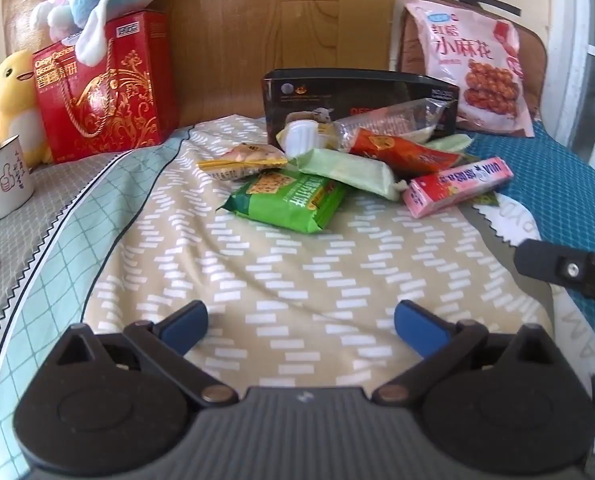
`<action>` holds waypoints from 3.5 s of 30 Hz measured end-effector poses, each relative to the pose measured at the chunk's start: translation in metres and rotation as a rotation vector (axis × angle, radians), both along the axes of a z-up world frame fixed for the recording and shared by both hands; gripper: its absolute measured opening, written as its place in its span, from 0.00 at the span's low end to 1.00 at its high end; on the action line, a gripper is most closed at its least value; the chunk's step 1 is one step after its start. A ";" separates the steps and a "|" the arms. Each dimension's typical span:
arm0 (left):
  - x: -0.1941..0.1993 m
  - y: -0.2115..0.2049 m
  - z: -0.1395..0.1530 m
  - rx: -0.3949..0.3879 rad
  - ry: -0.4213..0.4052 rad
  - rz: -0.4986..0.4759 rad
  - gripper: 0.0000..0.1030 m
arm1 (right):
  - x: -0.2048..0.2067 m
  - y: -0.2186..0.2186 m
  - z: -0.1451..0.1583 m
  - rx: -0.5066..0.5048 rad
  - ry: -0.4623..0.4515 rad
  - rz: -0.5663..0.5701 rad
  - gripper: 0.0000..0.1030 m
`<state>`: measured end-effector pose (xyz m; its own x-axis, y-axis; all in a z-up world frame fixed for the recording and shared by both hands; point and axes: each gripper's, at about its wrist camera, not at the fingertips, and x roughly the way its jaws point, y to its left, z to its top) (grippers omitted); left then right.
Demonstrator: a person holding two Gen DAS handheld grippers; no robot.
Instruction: Organize snacks
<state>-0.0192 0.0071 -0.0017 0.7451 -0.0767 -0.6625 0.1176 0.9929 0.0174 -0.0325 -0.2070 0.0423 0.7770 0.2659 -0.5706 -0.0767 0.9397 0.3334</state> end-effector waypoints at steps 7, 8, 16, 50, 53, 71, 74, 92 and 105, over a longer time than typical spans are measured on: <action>0.009 0.006 0.012 -0.046 -0.055 0.035 1.00 | -0.012 -0.005 0.006 0.028 -0.086 -0.026 1.00; 0.012 0.004 0.015 -0.033 -0.085 0.035 1.00 | -0.012 -0.006 0.007 0.031 -0.091 -0.028 1.00; 0.026 -0.005 0.016 0.025 -0.236 0.050 1.00 | -0.006 -0.003 0.007 -0.023 -0.082 -0.073 1.00; -0.032 0.009 0.022 -0.039 -0.575 0.171 1.00 | -0.026 0.038 0.017 -0.389 -0.469 -0.136 1.00; -0.032 0.005 0.022 -0.015 -0.576 0.152 1.00 | -0.025 0.038 0.017 -0.381 -0.458 -0.132 1.00; -0.017 0.014 0.021 -0.032 -0.456 0.164 1.00 | -0.018 0.033 0.016 -0.341 -0.398 -0.129 1.00; -0.017 0.013 0.021 -0.030 -0.459 0.163 1.00 | -0.017 0.032 0.016 -0.337 -0.391 -0.129 1.00; -0.017 0.012 0.022 -0.028 -0.460 0.165 1.00 | -0.017 0.031 0.016 -0.330 -0.393 -0.132 1.00; -0.003 0.034 0.020 -0.148 -0.341 0.196 1.00 | -0.002 0.036 0.011 -0.302 -0.285 0.001 0.92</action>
<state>-0.0221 0.0410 0.0179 0.9299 0.0127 -0.3676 -0.0616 0.9907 -0.1214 -0.0344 -0.1705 0.0537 0.9149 0.1205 -0.3852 -0.1271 0.9919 0.0084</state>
